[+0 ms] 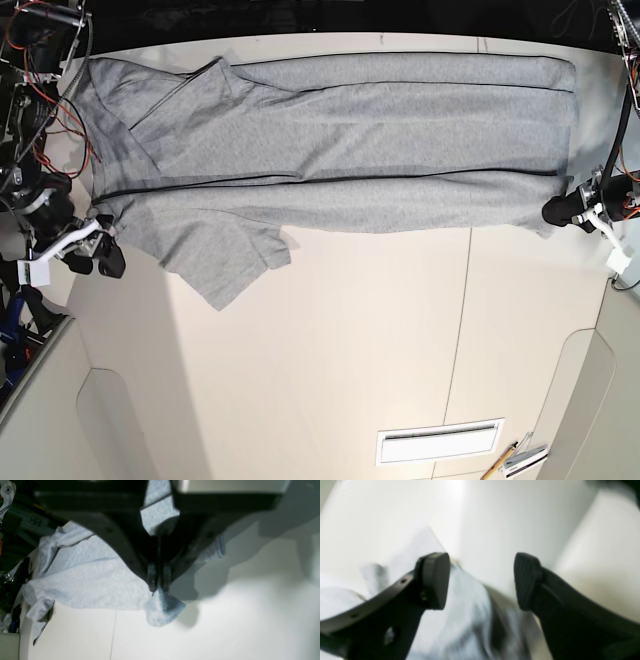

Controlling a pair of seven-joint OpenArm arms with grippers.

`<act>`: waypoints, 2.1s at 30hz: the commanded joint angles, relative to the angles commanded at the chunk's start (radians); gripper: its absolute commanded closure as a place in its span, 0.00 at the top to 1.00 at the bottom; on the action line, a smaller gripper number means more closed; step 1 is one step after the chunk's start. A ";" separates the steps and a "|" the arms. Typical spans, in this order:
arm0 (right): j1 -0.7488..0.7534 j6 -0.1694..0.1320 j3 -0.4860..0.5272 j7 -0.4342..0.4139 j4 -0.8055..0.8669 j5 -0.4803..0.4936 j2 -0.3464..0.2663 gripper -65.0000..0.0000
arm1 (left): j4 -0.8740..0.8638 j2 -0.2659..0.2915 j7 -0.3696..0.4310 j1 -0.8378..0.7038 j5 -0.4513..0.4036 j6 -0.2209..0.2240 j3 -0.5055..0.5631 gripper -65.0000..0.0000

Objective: Fold the T-shirt properly
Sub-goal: 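Fold the grasped side edge over onto the first fold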

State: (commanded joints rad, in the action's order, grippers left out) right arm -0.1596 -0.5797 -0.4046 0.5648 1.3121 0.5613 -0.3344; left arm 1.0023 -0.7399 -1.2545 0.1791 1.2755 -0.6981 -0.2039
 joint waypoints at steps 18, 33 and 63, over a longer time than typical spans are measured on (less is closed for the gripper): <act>-0.200 0.014 0.461 -0.125 -0.342 -0.203 0.075 0.61 | 0.000 0.000 -0.003 -0.002 0.015 0.000 0.000 0.00; -0.153 0.014 0.368 0.092 -0.132 -0.169 0.119 0.00 | 0.001 -0.015 -0.061 -0.002 0.095 0.000 0.000 0.00; 0.631 0.000 -0.135 0.251 0.648 0.143 0.116 0.28 | 0.240 -0.114 -0.142 -0.363 0.205 0.000 0.000 0.50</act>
State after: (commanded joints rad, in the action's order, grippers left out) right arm 0.4709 -0.5793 -0.5392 0.8154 1.9598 0.7040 -0.2180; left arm 1.2427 -0.8536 -1.3963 -0.1837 1.4807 -0.6981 -0.2043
